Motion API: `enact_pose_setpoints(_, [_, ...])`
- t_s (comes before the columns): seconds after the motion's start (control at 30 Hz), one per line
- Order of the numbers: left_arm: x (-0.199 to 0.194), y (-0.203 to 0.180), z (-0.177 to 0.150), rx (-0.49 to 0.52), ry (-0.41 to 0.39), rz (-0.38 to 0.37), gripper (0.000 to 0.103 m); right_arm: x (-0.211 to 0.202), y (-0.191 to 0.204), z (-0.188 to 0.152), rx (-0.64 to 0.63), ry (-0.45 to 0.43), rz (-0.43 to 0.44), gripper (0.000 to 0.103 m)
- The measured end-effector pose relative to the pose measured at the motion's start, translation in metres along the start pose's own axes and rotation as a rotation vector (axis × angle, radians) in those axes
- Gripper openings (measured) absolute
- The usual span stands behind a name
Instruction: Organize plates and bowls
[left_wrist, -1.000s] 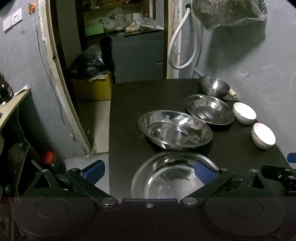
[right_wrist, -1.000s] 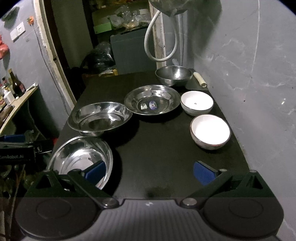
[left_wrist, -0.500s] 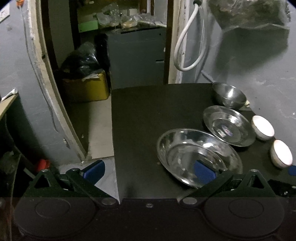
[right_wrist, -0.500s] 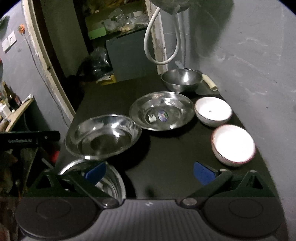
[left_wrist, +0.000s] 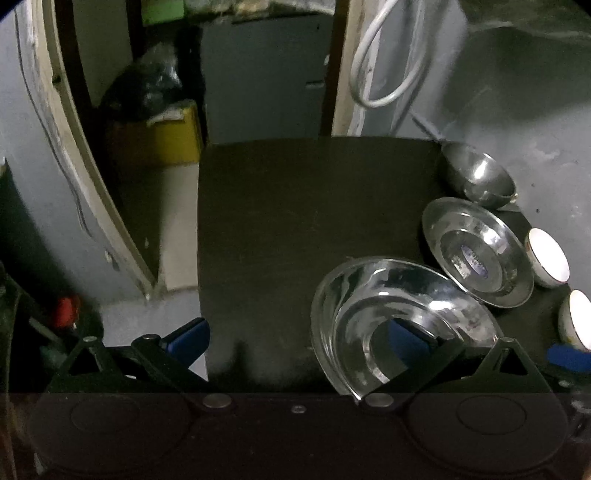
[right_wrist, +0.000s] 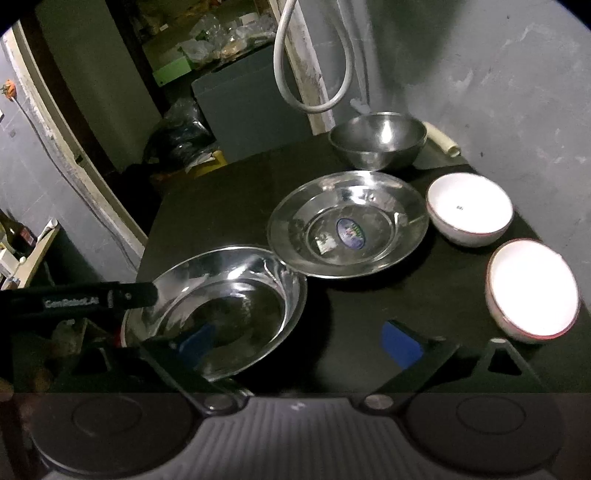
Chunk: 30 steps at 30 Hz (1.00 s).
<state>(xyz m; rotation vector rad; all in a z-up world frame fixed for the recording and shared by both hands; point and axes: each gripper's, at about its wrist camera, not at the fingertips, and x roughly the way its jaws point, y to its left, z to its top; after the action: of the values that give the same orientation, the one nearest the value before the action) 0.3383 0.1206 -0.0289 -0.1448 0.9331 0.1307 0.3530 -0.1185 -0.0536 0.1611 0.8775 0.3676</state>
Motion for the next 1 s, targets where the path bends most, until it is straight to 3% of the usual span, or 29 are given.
enact_pose_setpoints(0.3, [0.008, -0.001, 0.001, -0.038, 0.046, -0.037, 0.098, 0.011, 0.004, -0.004, 0.058, 0.007, 0.015, 0.078])
enact_pose_setpoints(0.37, [0.008, -0.001, 0.001, -0.048, 0.042, -0.051, 0.093, 0.013, 0.005, -0.003, 0.064, 0.002, 0.013, 0.067])
enact_pose_setpoints(0.5, [0.007, -0.004, 0.001, -0.058, 0.036, -0.072, 0.085, 0.017, 0.003, -0.001, 0.095, 0.012, 0.020, 0.056])
enact_pose_setpoints(0.67, [0.008, -0.005, -0.001, -0.060, 0.042, -0.089, 0.066, 0.020, 0.003, -0.001, 0.108, 0.017, 0.034, 0.036])
enact_pose_setpoints(0.77, [0.008, -0.004, -0.002, -0.071, 0.051, -0.108, 0.050, 0.021, 0.003, -0.001, 0.115, 0.023, 0.054, 0.032])
enact_pose_setpoints(1.0, [0.012, -0.003, -0.004, -0.083, 0.067, -0.135, 0.039, 0.024, 0.002, -0.001, 0.124, 0.036, 0.076, 0.025])
